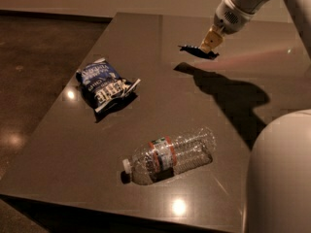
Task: Pick rxbar blueberry
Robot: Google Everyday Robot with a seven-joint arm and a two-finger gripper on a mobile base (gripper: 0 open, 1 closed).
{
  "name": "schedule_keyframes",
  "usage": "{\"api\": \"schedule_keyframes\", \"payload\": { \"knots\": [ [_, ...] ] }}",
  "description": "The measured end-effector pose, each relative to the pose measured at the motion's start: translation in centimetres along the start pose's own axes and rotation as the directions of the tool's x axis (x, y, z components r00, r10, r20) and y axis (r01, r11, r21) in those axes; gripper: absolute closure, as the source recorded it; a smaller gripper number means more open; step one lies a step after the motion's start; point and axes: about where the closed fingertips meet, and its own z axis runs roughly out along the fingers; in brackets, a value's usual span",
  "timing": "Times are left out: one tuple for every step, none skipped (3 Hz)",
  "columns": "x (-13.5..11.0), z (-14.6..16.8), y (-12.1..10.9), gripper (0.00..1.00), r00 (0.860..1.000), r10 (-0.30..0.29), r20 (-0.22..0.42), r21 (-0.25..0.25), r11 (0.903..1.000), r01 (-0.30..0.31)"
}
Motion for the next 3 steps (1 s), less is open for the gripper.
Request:
{"api": "schedule_keyframes", "payload": {
  "knots": [
    [-3.3, -4.1, 2.0, 1.00, 0.996, -0.088, 0.035, 0.018, 0.9960, 0.087],
    [-5.1, -6.0, 3.1, 1.00, 0.989, -0.135, 0.055, 0.029, 0.9907, 0.133],
    [-5.1, -6.0, 3.1, 1.00, 0.989, -0.135, 0.055, 0.029, 0.9907, 0.133]
  ]
}}
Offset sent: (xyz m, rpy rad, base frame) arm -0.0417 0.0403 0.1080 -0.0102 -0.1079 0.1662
